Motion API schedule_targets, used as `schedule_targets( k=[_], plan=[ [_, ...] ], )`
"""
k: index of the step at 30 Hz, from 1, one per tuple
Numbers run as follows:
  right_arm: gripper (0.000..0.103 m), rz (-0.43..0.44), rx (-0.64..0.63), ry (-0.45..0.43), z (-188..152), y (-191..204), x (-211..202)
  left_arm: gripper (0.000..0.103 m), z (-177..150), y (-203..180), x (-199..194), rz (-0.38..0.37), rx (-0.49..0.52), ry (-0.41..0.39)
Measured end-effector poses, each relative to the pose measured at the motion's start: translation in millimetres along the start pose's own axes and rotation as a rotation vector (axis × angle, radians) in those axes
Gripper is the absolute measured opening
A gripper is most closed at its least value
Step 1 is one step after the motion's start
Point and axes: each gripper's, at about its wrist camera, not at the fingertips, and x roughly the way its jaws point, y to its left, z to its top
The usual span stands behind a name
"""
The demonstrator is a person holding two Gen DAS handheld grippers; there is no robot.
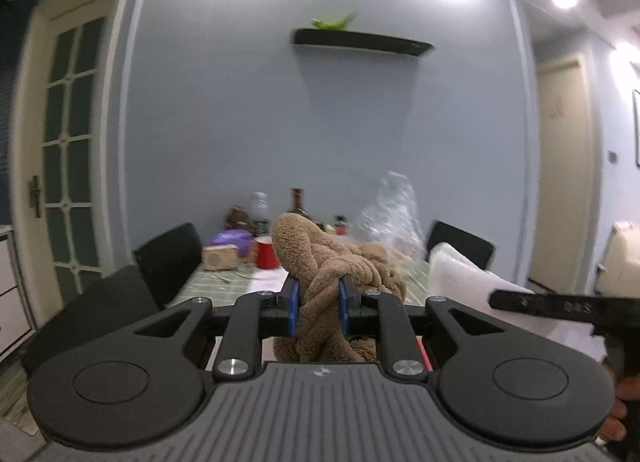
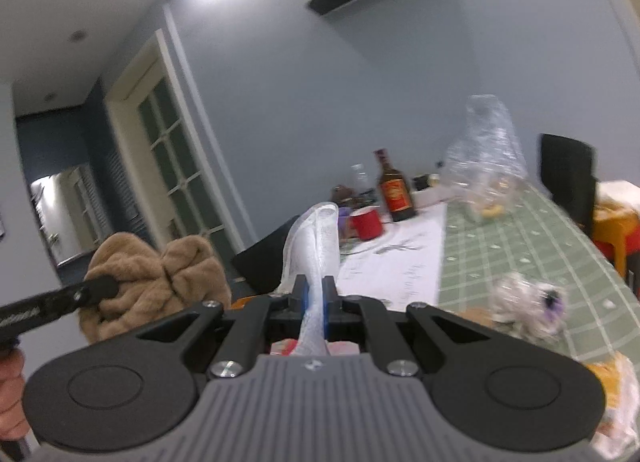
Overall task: Organize soft objects
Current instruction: 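Lift and carry the brown plush and white mesh bag over the orange box, then open the left tool to drop the brown plush while the right tool releases the mesh bag into the box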
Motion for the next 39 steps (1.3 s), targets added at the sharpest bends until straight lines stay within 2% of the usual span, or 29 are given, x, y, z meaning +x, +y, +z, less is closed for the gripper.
schedule_targets(
  k=[7, 10, 16, 19, 21, 25, 27, 29, 32, 35, 36, 39],
  plan=[
    [0.004, 0.040, -0.072, 0.048, 20.5, 37.4, 40.2, 0.022, 18.5, 44.7, 32.6, 0.117, -0.094, 0.060],
    [0.004, 0.032, -0.105, 0.071, 26.5, 47.0, 57.5, 0.022, 18.9, 57.4, 50.7, 0.131, -0.124, 0.083],
    [0.004, 0.036, -0.153, 0.128, 38.6, 59.4, 94.7, 0.022, 10.5, 62.6, 88.5, 0.077, -0.057, 0.150],
    [0.004, 0.059, -0.212, 0.207, 42.5, 67.2, 121.6, 0.022, 3.8, 62.4, 105.4, 0.071, -0.039, 0.188],
    [0.004, 0.024, -0.241, 0.232, 44.4, 67.0, 142.7, 0.022, 1.1, 65.3, 119.0, 0.080, -0.035, 0.210],
    [0.004, 0.047, -0.190, 0.294, 45.7, 55.7, 183.2, 0.021, -2.1, 68.8, 137.9, 0.149, 0.008, 0.255],
    [0.004, 0.044, -0.185, 0.325, 43.3, 54.1, 203.9, 0.021, -0.6, 70.8, 145.5, 0.189, 0.019, 0.268],
    [0.004, 0.002, -0.225, 0.351, 34.2, 58.7, 221.1, 0.021, 0.5, 75.3, 151.4, 0.203, -0.002, 0.271],
    [0.004, -0.017, -0.331, 0.407, 7.8, 70.2, 234.4, 0.021, -3.2, 77.3, 155.7, 0.188, 0.014, 0.290],
    [0.004, 0.004, -0.309, 0.454, -14.4, 66.2, 243.6, 0.021, -3.3, 80.1, 154.6, 0.178, -0.001, 0.294],
    [0.004, -0.011, -0.303, 0.481, -18.8, 64.5, 249.5, 0.021, -2.9, 81.6, 156.2, 0.179, -0.006, 0.295],
    [0.004, -0.048, -0.332, 0.486, -26.4, 67.9, 257.5, 0.021, -1.7, 89.6, 157.2, 0.184, -0.043, 0.295]
  ],
)
